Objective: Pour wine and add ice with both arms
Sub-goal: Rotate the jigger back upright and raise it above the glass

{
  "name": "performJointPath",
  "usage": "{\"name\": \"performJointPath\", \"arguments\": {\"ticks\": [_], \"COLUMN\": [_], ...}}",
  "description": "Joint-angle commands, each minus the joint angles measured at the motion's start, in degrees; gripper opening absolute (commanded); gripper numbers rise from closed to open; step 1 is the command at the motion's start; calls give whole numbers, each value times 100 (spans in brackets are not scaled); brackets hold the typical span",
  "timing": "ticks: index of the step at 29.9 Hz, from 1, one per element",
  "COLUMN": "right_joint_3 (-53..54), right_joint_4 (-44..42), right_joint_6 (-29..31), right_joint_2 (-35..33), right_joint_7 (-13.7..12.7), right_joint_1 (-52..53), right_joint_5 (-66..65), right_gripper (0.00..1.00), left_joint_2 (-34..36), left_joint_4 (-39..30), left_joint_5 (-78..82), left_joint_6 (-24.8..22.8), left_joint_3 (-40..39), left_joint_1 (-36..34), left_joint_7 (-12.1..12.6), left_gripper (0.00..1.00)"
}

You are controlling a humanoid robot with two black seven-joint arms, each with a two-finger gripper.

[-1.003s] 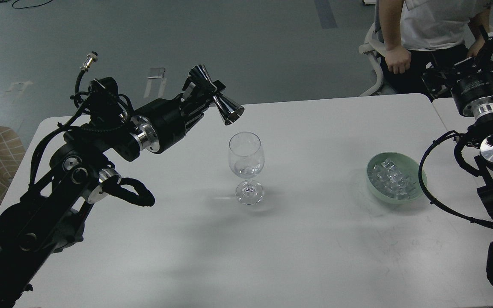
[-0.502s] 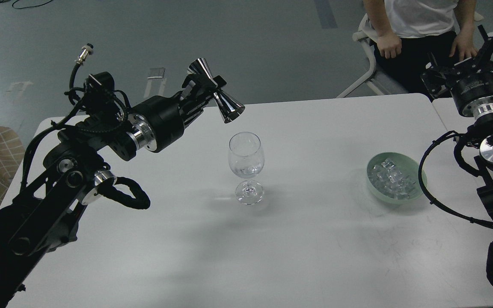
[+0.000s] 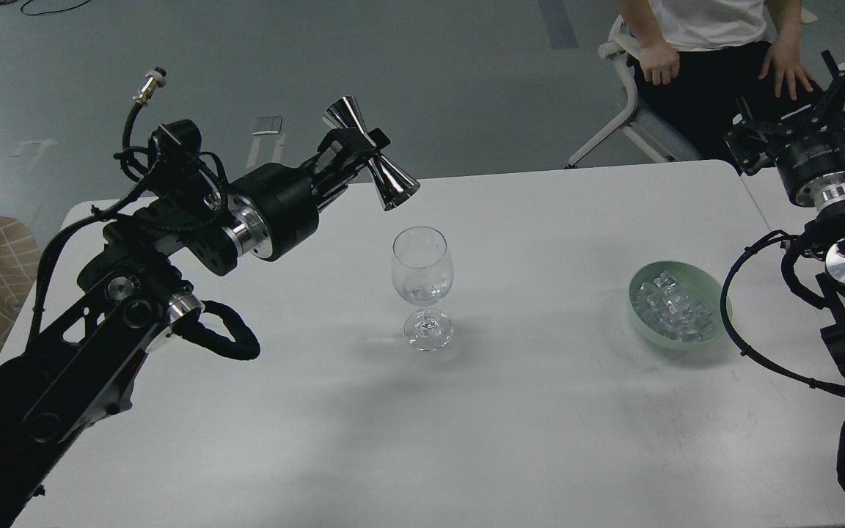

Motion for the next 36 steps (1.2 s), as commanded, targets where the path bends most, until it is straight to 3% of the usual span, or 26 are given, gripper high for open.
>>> {"name": "performJointPath", "arguments": {"ticks": [1,25,36], "right_joint_3": [-5,13,30], "right_joint_4": [0,-26,-26], "right_joint_6": [0,0,0], "right_joint_2": [-3,-55,-64], "right_joint_7": [-8,10,10], "right_joint_1": [17,17,8], "right_joint_5": [0,0,0], "right_gripper": [100,100,100], "left_joint_2": [8,8,-36], "left_joint_4": [9,-132,-132], "left_joint_5": [57,752,577], "left_joint_6": [-32,-23,170], "left_joint_3": [44,404,229], "left_joint_1": [-2,-73,-20], "left_joint_7": [2,46,240], "left_gripper": [5,4,4]}}
